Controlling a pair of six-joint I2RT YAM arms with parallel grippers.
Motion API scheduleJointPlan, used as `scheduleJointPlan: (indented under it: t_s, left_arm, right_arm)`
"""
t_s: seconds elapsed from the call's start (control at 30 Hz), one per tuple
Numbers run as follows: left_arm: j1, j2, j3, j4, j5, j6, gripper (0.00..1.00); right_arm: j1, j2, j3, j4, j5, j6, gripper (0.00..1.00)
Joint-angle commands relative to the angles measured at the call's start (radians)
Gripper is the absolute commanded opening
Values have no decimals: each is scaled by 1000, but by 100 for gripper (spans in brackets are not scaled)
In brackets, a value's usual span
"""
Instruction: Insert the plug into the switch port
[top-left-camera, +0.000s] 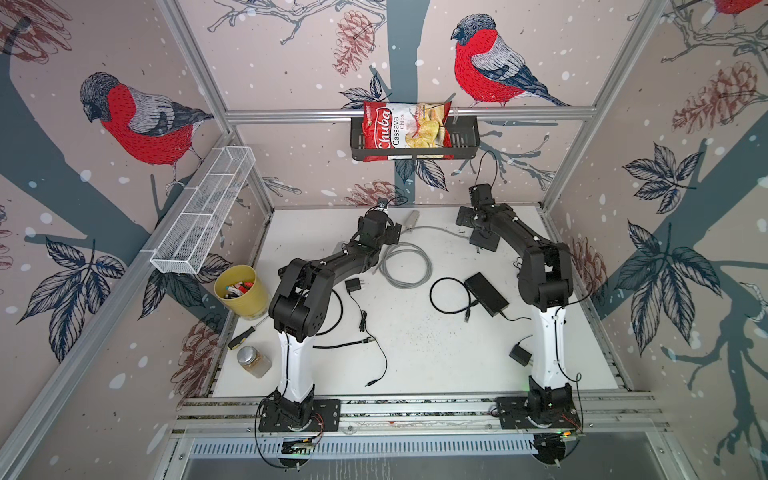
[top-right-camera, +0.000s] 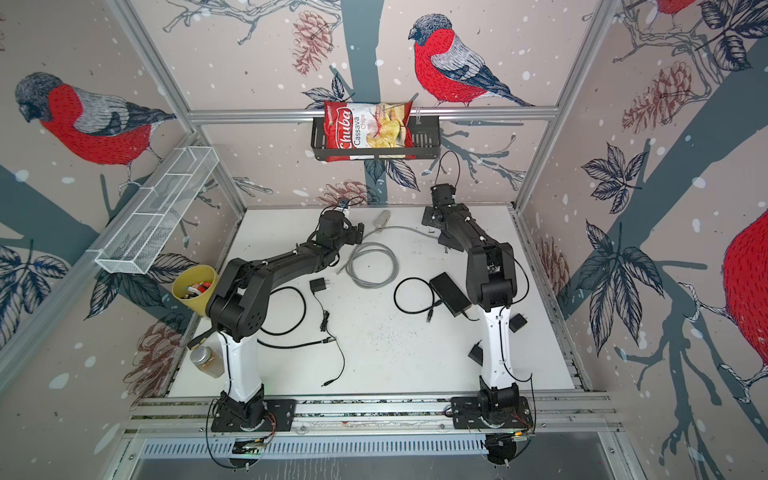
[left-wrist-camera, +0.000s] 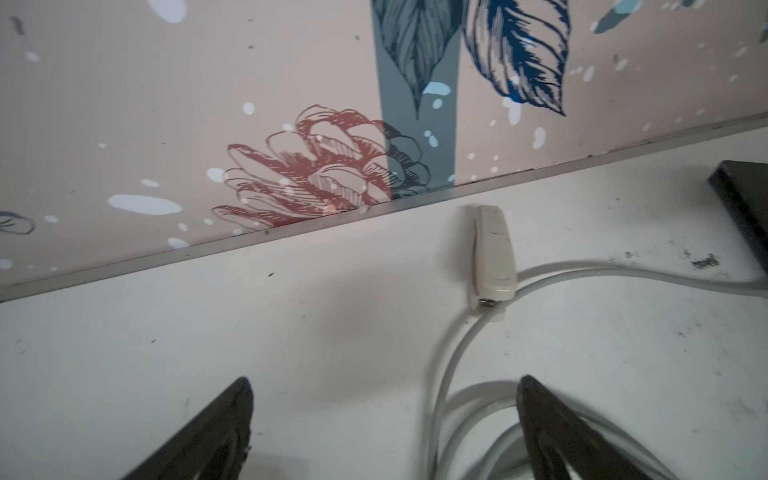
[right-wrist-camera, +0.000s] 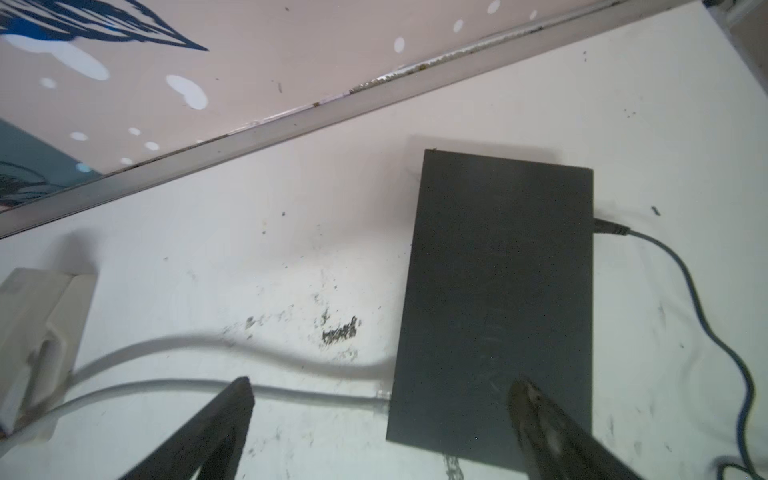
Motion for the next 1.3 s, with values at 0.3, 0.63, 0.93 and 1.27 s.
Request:
scheduleJointPlan:
  t_s: [0.3, 0.63, 0.93, 1.27]
  left_arm:
    - [112, -96, -88, -110, -163, -238, 84]
    - [153, -26, -22, -398, -236, -420, 94]
    - [245, 76, 74, -405, -54, -462, 96]
    - [248, 206, 219, -576, 19, -688, 96]
  right_arm:
    - [108, -180, -316, 114, -167, 7, 93]
    - [205, -268, -457, 160, -229, 4, 92]
    - [253, -273, -504, 188, -249, 11, 92]
    - [278, -226, -496, 190, -253, 15, 92]
